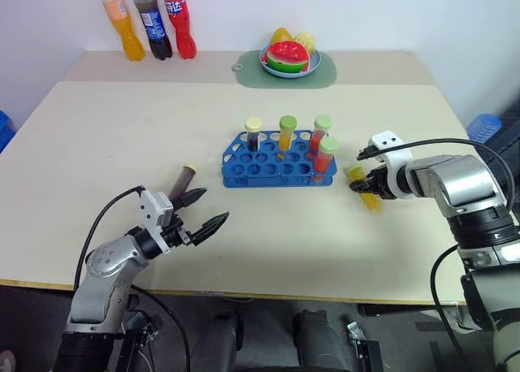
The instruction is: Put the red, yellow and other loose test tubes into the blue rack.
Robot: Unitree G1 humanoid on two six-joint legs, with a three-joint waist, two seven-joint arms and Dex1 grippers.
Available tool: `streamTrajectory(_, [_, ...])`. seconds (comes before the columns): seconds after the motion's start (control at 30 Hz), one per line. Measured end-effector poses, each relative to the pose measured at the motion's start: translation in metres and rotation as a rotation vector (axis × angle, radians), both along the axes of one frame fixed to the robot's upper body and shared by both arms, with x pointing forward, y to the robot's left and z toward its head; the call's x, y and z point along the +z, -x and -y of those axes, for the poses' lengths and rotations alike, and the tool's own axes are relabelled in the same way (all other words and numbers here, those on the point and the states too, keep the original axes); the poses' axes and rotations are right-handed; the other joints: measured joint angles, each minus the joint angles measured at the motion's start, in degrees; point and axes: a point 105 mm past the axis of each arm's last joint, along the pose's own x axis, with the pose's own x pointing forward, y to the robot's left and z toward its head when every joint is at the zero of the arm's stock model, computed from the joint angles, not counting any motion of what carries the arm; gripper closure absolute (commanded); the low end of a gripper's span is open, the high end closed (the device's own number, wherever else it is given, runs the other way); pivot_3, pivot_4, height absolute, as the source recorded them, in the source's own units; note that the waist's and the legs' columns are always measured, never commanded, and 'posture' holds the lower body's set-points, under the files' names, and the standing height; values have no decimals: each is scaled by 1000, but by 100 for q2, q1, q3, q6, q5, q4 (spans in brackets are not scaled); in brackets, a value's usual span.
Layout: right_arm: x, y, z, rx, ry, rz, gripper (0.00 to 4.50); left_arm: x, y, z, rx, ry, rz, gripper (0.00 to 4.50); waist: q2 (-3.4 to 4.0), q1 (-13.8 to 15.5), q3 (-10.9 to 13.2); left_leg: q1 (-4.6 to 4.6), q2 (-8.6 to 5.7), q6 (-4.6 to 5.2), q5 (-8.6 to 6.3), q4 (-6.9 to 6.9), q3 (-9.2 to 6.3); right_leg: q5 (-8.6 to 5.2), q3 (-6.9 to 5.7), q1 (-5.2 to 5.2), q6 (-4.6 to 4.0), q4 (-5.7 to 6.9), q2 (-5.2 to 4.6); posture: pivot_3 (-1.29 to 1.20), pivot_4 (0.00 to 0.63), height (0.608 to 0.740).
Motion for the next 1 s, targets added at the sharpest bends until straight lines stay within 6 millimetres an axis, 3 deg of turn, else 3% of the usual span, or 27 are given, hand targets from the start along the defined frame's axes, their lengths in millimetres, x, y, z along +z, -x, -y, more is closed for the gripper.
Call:
streamTrajectory(0.23, [-5, 8, 13, 237, 118, 169, 3608, 2, 1, 0, 8, -1, 7, 295, -10, 59, -5, 3, 0, 0, 0, 9, 1, 3, -3, 17, 7, -6, -4, 0, 150, 740])
streamTrajectory(0.37, [-12, 53, 37, 490, 168, 208, 3608, 1, 4, -5, 24, -9, 7, 295, -9, 203, -5, 6, -10, 14, -9, 9, 4, -1, -17, 42, 15, -27, -15, 0, 150, 740])
streamTrajectory(0.43, [-17, 85, 36, 642, 123, 190, 3608, 0, 4, -6, 27, -14, 2, 295, -10, 186, -4, 12, -7, 16, -10, 7, 8, -1, -16, 46, 15, -31, -13, 0, 150, 740])
streamTrajectory(0.53, [2, 91, -13, 702, -178, 330, 3608, 5, 0, -3, 10, -15, 17, 295, -12, -30, 0, 40, 10, 12, -7, 4, 7, 10, 1, 49, -2, -12, 10, 0, 150, 740])
streamTrajectory(0.6, [32, 84, -57, 736, -409, 486, 3608, 10, -4, 2, -16, -15, 39, 295, -6, -147, 4, 68, 20, 9, -5, 1, 5, 15, 5, 67, -10, -8, 29, 0, 150, 740])
streamTrajectory(0.7, [80, 67, -103, 721, -657, 709, 3608, 12, -6, 2, -27, -14, 43, 295, -5, -143, 1, 101, 28, 8, -6, -12, -5, 14, 7, 92, -13, -8, 41, 0, 150, 740])
streamTrajectory(0.77, [95, 56, -124, 674, -766, 801, 3608, 8, -7, 0, -23, -15, 30, 295, -8, -98, -1, 96, 27, 6, -5, -16, -15, 13, 5, 91, -12, -10, 42, 0, 150, 740])
streamTrajectory(0.87, [91, 40, -144, 592, -850, 828, 3608, 8, -7, -1, -25, -17, 27, 295, -9, -10, -1, 85, 19, 2, -3, -19, -14, 12, 4, 75, -11, -12, 28, 0, 150, 740])
streamTrajectory(1.0, [72, 14, -153, 450, -897, 849, 3608, 7, -7, -6, -6, -17, 23, 295, -7, 32, 0, 83, 12, -1, -1, -21, 0, 13, 4, 69, -10, -11, 7, 0, 150, 740])
